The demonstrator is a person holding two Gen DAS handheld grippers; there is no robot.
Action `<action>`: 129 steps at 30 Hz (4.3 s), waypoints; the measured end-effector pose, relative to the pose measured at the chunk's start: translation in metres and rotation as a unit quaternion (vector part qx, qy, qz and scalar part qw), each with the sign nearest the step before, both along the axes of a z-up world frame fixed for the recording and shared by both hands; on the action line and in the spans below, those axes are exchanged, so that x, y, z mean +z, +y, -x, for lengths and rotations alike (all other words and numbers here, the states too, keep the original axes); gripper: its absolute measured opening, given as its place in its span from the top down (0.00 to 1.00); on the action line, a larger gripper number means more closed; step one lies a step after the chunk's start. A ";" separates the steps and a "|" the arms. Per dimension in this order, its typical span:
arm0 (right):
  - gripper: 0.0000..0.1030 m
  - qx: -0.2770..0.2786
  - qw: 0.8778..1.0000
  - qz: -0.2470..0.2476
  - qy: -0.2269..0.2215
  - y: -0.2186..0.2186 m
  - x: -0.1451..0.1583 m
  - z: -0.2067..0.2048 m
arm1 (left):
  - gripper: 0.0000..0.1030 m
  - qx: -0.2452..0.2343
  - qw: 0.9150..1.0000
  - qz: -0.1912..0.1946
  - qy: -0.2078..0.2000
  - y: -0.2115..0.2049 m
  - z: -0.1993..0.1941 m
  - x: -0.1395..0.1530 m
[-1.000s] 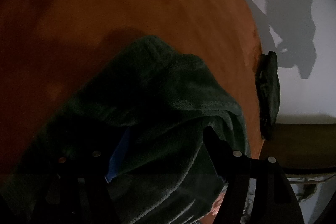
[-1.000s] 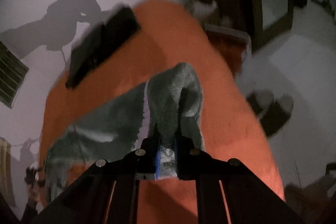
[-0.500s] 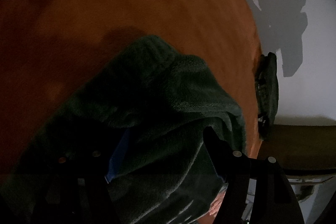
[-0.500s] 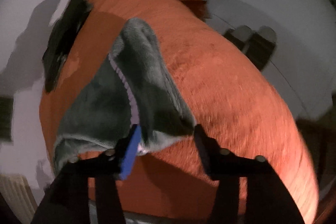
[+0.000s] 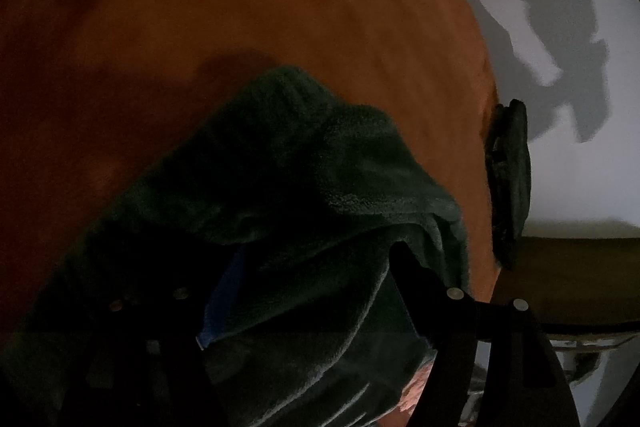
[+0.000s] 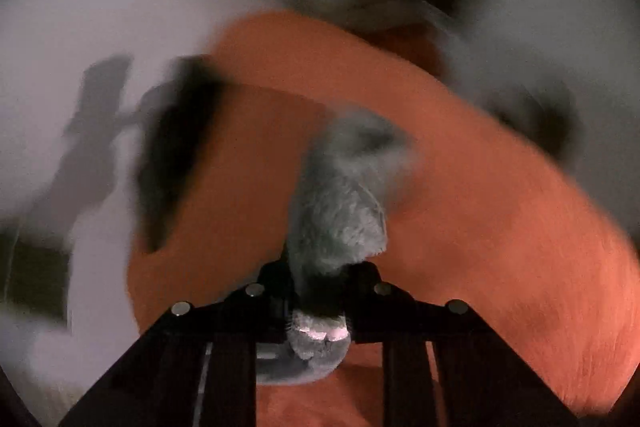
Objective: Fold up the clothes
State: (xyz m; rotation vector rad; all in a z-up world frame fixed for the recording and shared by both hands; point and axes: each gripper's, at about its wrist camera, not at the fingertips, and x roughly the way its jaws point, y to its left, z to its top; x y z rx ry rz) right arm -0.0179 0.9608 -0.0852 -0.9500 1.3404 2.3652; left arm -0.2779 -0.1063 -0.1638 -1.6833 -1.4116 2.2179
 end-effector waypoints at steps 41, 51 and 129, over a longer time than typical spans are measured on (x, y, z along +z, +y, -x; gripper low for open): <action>0.34 0.424 0.868 -0.220 -0.135 -0.260 -0.025 0.256 | 0.28 -0.153 0.978 0.142 -0.016 0.059 0.087 0.033; 0.98 0.385 0.868 -0.297 -0.100 -0.284 -0.027 0.292 | 0.28 -0.054 0.993 0.102 0.009 0.001 0.062 0.061; 0.51 0.435 0.896 -0.068 -0.054 -0.377 -0.066 0.079 | 0.34 -0.460 0.838 0.253 0.149 0.361 -0.104 0.048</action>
